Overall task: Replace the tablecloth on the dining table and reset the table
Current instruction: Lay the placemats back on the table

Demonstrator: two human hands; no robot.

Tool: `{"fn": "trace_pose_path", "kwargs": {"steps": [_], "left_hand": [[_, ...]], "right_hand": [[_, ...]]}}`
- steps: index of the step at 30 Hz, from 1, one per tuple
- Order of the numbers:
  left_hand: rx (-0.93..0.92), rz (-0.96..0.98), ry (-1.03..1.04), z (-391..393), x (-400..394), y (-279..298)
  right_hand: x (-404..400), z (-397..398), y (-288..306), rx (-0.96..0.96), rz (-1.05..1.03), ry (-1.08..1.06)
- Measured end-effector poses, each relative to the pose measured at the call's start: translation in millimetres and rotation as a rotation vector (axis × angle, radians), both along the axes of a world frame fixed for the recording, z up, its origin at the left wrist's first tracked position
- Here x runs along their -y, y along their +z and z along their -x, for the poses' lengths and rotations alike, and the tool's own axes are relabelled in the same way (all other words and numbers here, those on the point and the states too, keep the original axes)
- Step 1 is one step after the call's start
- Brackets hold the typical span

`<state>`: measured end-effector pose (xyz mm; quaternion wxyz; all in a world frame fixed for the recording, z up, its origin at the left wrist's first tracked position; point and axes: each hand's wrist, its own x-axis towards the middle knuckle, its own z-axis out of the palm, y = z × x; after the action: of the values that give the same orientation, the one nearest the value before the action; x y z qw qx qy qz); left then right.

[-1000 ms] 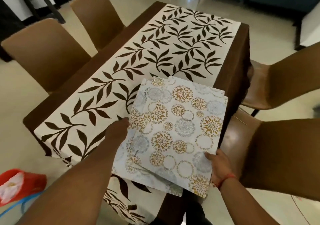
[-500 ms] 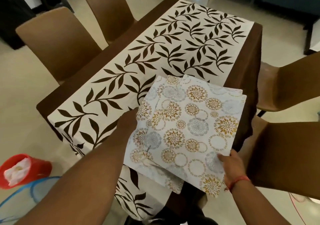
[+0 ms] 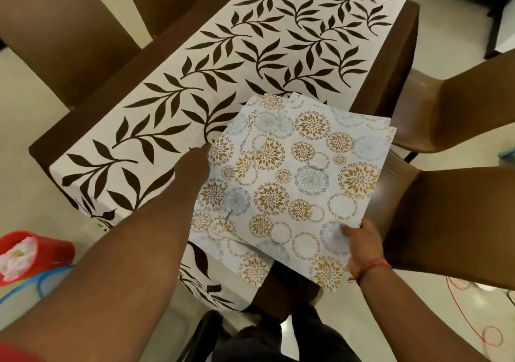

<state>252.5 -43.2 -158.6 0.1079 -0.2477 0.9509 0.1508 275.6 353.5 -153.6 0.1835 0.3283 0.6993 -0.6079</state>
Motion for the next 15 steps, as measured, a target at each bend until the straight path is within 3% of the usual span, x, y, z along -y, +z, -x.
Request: {"fn": "trace_pose_path", "kwargs": {"steps": [15], "left_hand": [[-0.115,0.003,0.075,6.5,-11.5,-4.5]], "right_hand": [[3.7,5.3,6.5,-0.017,0.056,0.000]]}}
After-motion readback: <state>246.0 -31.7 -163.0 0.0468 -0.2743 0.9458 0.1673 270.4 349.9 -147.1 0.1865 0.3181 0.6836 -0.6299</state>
